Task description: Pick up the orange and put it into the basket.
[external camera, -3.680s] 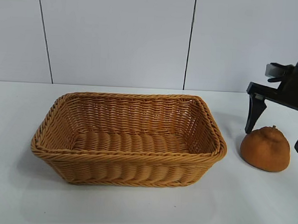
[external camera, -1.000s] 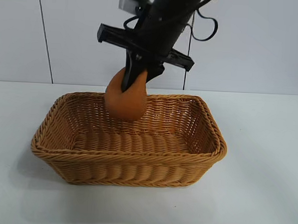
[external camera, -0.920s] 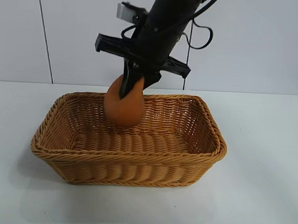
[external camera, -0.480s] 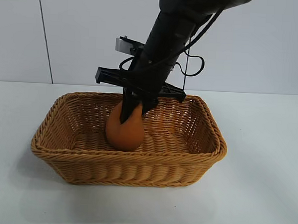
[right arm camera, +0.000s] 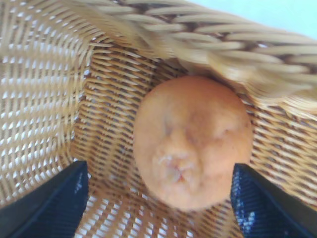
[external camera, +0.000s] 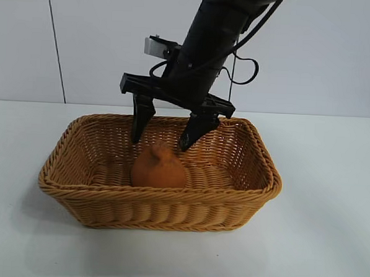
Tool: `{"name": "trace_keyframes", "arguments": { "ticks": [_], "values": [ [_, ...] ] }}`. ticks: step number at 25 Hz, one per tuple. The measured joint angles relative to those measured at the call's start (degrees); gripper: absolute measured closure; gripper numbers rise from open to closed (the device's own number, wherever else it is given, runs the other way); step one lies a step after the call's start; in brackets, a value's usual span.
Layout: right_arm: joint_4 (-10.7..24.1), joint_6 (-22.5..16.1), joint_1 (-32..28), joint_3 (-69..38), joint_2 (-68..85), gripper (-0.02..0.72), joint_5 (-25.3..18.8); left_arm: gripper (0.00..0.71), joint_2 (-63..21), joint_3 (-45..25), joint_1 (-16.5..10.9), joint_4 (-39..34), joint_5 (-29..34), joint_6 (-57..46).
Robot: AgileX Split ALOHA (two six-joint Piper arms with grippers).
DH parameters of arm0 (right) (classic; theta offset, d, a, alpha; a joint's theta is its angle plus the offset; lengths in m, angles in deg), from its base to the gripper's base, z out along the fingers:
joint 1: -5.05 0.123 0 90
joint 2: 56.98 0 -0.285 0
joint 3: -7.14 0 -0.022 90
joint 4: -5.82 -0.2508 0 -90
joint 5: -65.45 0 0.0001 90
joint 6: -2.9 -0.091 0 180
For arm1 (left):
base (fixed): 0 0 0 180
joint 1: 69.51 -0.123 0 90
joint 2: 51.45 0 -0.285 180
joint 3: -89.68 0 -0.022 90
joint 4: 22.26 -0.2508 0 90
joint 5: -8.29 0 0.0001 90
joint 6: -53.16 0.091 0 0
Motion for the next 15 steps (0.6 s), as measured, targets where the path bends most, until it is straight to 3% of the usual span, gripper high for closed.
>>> {"name": "trace_keyframes", "arguments": {
  "ticks": [4,9,15],
  "values": [
    [4.66,-2.94,0.00,5.60,0.36,0.148,-0.68,0.079,0.00,0.00,0.00,0.00,0.00,0.00],
    [11.17,-3.79,-0.47,6.98,0.68,0.148,-0.88,0.079,0.00,0.00,0.00,0.00,0.00,0.00],
    [12.95,-3.79,-7.35,6.98,0.62,0.148,-1.06,0.079,0.00,0.00,0.00,0.00,0.00,0.00]
  ]
}}
